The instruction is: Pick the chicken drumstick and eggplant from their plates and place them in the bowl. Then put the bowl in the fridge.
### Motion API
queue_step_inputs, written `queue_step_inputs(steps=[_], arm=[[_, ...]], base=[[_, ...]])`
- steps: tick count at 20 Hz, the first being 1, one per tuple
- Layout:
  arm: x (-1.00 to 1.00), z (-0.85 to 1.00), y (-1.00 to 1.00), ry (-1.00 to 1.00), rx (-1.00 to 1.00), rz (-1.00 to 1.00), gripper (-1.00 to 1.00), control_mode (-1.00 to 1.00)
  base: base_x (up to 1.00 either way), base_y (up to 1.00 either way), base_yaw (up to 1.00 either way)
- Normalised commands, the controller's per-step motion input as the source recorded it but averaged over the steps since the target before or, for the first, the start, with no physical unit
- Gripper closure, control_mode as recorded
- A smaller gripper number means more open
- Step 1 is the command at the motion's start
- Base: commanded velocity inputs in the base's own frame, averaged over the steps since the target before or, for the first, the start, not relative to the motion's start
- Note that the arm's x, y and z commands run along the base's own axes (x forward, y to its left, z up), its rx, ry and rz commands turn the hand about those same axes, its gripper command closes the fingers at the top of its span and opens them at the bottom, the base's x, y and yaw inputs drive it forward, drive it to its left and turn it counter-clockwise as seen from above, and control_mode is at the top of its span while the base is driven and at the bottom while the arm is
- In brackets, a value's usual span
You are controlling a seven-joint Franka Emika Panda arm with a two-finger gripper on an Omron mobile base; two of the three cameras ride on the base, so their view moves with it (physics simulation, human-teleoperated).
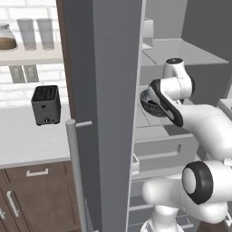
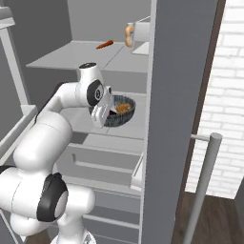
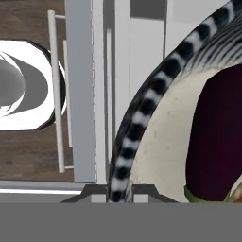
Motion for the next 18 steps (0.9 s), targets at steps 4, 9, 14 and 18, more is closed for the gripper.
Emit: queue_step_inputs(steps=[4, 9, 14, 18], arm=[[0.00, 0.00, 0.00, 0.00, 0.00, 0.00, 1.00, 1.00], [-0.15, 0.00, 0.00, -0.06, 0.00, 0.00, 1.00, -1.00], [-0.45, 0.06, -0.10, -0.28, 0.00, 0.00, 1.00, -1.00], [-0.09, 0.16, -0.08, -0.33, 0.02, 0.04, 1.00, -1.00]], base=[[0.00, 0.00, 0.00], [0.00, 0.00, 0.00], [0.00, 0.00, 0.00], [0.00, 0.00, 0.00]])
